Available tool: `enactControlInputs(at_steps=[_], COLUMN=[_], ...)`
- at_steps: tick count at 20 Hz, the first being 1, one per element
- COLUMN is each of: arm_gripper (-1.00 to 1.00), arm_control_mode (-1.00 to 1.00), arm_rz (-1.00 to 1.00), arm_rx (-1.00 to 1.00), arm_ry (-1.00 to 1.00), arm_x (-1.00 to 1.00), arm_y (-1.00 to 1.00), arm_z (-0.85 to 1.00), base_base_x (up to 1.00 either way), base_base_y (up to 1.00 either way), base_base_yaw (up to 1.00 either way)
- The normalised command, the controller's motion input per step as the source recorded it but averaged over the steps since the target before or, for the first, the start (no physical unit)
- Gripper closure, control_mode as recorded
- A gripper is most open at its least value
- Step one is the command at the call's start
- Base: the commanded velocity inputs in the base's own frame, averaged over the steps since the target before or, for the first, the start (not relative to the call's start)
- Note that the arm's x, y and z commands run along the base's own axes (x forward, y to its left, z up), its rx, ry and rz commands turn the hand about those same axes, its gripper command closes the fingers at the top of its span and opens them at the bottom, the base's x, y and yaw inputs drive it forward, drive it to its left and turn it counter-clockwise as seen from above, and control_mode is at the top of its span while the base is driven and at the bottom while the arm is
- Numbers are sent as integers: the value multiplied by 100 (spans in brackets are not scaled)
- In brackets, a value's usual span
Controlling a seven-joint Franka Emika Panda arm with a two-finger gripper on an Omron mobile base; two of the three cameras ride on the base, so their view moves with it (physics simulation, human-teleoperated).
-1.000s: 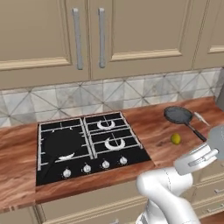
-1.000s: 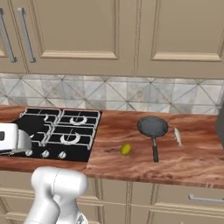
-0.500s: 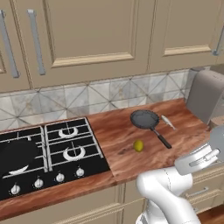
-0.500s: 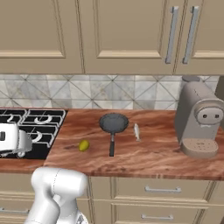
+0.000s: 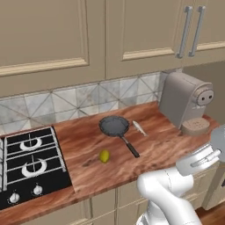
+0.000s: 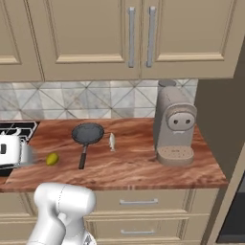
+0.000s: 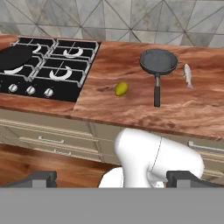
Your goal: Place both pans onto different burners. Then place the lemon and the fish on different pans.
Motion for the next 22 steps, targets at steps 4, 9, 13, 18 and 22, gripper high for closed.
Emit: enactControlInputs(at_steps=[4,9,13,18,22], arm_gripper=[-100,-100,-100,-100,-100], arm_control_mode=[100,100,100,100,-100], arm_rz=[0,0,0,0,-2], arm_rx=[0,0,0,0,0], arm_ry=[0,0,0,0,0], arm_x=[0,0,0,0,20], arm_y=[0,0,0,0,-7], arm_z=[0,0,0,0,0], base_base_x=[31,50,66,62,28], base_base_y=[-22,-7,0,-4,-2], base_base_yaw=[-13,-8,-3,-3,-2])
